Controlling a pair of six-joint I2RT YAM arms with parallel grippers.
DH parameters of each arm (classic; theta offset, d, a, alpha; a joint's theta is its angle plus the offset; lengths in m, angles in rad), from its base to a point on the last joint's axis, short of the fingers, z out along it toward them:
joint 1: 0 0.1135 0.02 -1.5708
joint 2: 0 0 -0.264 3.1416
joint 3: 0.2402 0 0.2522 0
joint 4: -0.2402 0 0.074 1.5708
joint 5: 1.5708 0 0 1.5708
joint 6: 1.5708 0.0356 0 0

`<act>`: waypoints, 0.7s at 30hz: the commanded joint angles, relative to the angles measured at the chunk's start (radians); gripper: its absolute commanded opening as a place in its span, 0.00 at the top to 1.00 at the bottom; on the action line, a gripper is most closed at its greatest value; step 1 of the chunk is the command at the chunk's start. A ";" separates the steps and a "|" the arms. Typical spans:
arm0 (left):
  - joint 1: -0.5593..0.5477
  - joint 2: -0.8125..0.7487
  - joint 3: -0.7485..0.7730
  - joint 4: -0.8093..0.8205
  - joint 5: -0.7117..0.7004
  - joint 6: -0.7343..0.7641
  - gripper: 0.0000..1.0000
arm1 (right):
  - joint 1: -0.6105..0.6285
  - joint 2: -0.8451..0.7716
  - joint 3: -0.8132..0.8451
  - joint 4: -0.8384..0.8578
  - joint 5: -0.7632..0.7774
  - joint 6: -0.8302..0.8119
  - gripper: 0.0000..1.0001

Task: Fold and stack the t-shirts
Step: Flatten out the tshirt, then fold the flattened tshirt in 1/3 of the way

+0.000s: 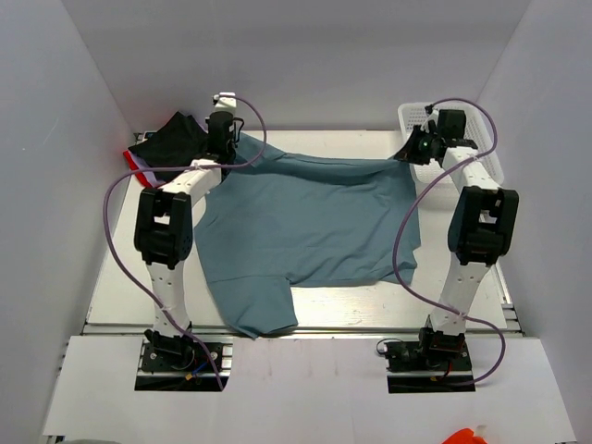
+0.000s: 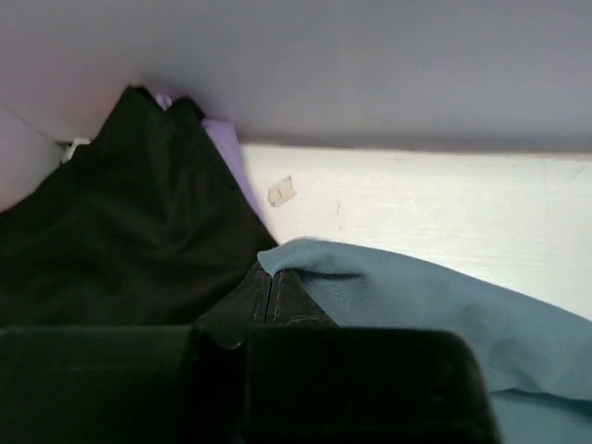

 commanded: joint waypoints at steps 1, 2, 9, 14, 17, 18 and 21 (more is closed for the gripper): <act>0.033 -0.132 -0.056 -0.010 0.039 -0.071 1.00 | 0.011 -0.008 0.093 -0.035 0.053 -0.015 1.00; 0.033 -0.161 -0.108 -0.010 0.039 -0.082 1.00 | 0.014 -0.014 0.093 -0.049 0.074 -0.020 1.00; 0.042 -0.342 -0.257 -0.269 0.157 -0.255 1.00 | 0.009 -0.091 0.039 -0.095 0.191 -0.018 1.00; 0.042 -0.442 -0.333 -0.427 0.193 -0.393 1.00 | 0.011 -0.095 0.055 -0.158 0.202 -0.032 1.00; 0.042 -0.534 -0.401 -0.457 0.272 -0.447 1.00 | 0.009 -0.097 0.058 -0.173 0.211 -0.038 1.00; 0.028 -0.557 -0.423 -0.457 0.295 -0.447 1.00 | 0.009 -0.107 0.053 -0.176 0.213 -0.040 1.00; 0.017 -0.644 -0.484 -0.530 0.322 -0.497 1.00 | 0.009 -0.120 0.052 -0.187 0.214 -0.056 1.00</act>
